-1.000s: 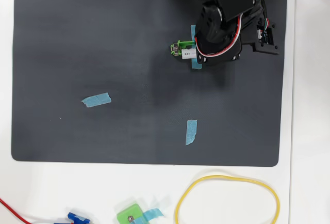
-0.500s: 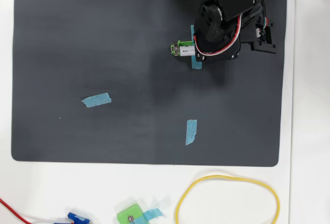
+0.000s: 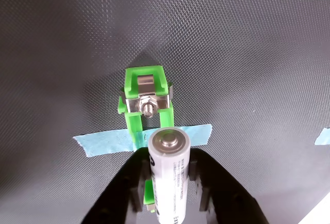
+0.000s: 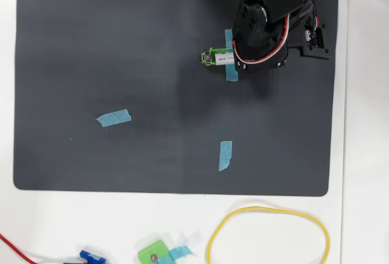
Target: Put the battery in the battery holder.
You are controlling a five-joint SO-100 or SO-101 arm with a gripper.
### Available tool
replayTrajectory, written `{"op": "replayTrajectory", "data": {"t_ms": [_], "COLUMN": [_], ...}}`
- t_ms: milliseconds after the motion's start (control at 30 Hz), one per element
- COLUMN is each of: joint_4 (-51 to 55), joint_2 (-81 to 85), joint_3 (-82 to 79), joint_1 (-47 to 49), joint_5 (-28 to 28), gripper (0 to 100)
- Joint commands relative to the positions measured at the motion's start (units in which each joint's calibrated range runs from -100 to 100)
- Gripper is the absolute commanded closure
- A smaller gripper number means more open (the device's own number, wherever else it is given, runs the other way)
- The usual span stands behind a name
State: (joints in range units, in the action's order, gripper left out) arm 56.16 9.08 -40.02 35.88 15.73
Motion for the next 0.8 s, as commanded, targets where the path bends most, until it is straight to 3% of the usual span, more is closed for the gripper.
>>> {"op": "replayTrajectory", "data": {"t_ms": [0,767], "joint_4": [0.5,0.5], "joint_2": [2.0,2.0], "joint_3": [-0.1,-0.7], "joint_1": [0.4,1.7], "joint_5": [-0.2,-0.2], "gripper": [100,100]}}
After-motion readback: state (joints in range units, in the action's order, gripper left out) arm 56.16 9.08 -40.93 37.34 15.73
